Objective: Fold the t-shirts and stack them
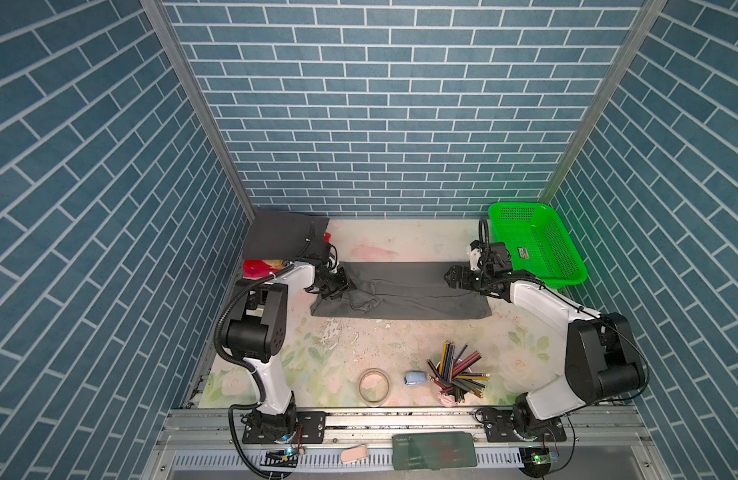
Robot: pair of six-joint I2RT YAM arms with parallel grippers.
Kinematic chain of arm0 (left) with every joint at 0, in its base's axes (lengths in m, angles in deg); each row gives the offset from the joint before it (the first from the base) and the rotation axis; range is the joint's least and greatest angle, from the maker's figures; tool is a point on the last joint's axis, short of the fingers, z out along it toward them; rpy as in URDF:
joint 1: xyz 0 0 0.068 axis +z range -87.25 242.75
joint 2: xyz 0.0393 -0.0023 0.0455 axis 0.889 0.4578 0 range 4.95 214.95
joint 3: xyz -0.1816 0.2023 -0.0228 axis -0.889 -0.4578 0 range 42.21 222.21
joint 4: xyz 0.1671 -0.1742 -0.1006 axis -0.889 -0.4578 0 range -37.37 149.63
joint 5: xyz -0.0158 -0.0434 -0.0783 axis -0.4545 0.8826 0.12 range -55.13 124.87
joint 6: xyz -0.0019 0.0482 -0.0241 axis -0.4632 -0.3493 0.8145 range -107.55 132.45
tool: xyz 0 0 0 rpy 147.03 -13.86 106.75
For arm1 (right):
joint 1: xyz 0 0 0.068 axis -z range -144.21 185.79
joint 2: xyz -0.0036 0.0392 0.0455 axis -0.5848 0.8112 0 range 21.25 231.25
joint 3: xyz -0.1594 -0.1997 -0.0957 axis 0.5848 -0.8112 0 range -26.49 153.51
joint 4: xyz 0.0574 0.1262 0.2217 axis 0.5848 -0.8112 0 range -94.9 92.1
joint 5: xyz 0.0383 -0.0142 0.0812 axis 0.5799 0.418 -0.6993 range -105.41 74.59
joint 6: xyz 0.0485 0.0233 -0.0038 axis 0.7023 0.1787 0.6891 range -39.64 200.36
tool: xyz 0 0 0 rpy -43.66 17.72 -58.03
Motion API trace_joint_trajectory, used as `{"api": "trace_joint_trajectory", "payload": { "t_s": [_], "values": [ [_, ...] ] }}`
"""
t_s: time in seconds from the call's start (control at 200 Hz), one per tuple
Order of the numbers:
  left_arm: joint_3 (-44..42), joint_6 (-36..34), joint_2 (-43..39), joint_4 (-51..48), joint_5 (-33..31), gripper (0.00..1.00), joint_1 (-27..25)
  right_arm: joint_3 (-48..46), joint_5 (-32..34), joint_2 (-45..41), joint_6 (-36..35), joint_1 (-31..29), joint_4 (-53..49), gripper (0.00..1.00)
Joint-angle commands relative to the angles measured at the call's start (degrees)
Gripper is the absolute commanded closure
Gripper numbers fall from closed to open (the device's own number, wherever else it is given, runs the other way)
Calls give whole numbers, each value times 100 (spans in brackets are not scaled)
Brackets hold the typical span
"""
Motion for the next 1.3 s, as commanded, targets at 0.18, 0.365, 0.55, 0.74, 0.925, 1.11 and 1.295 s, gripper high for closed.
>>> {"api": "trace_joint_trajectory", "payload": {
  "t_s": [0.18,0.365,0.55,0.74,0.925,1.11,1.295],
  "values": [
    [-145,308,3,436,791,95,179,-56,-131,11,33,-43,83,5],
    [-98,705,270,864,1193,100,324,-60,-139,34,20,-100,95,5],
    [-23,947,588,1056,1442,100,394,-47,-192,70,-11,-222,135,4],
    [-172,1215,675,1362,1587,96,511,52,-166,54,-327,-311,162,3],
    [-328,1635,631,1855,1661,91,647,360,-114,242,-874,-618,166,3],
    [-488,2109,665,2397,1726,77,705,702,169,603,-1424,-1064,203,3],
    [-508,2187,692,2488,1700,61,737,1087,226,916,-1779,-1386,254,2]
  ]
}}
